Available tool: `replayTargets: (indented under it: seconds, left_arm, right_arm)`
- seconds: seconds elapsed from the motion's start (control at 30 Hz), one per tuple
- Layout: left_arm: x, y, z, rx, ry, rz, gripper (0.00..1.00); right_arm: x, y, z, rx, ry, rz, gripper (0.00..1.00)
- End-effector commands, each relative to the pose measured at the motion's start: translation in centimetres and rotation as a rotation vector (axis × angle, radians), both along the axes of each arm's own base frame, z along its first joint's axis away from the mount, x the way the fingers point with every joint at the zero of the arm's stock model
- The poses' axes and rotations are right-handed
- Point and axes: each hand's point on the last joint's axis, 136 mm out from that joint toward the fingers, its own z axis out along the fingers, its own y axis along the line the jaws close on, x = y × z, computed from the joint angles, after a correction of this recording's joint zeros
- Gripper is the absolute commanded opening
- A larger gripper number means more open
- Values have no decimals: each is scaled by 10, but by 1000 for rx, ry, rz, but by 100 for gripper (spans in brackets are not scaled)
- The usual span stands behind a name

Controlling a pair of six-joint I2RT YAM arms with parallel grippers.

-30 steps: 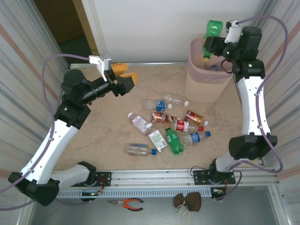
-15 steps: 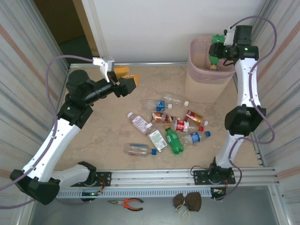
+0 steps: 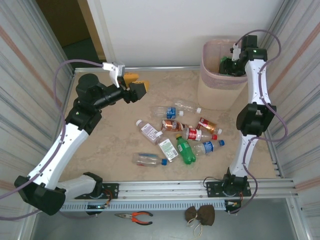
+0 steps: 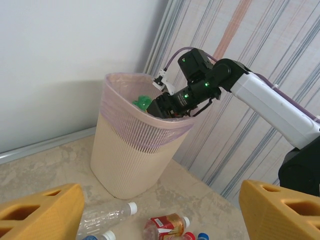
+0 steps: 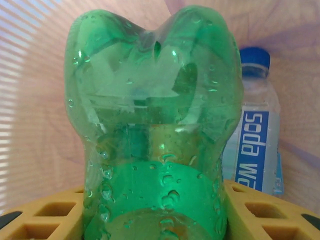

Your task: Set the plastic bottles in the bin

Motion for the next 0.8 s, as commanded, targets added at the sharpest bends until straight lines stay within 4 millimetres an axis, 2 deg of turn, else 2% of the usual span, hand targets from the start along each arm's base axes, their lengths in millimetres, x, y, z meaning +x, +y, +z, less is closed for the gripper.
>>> replayTargets:
  seconds: [0.0,0.33,0.5,0.63,0.77]
  left_arm:
    - [3,2,2,-17,-7,5,81]
    - [8,4,-5,-13,13,14,81]
    - [9,4,-7,-12,21,15,81]
    - [9,5,-7,-12,21,18,81]
    - [7,5,-6,-14,21,18,81]
  right_arm:
    - [-3,-7,-20,-43,70,0,53]
    - [4,-12,-81,-59,199,-3,54]
    - [1,-14,-100,-76,250,-2,59]
    - [2,-11,-88,-70,224,-1,71]
    - [3,-10,-60,-69,157,-7,79]
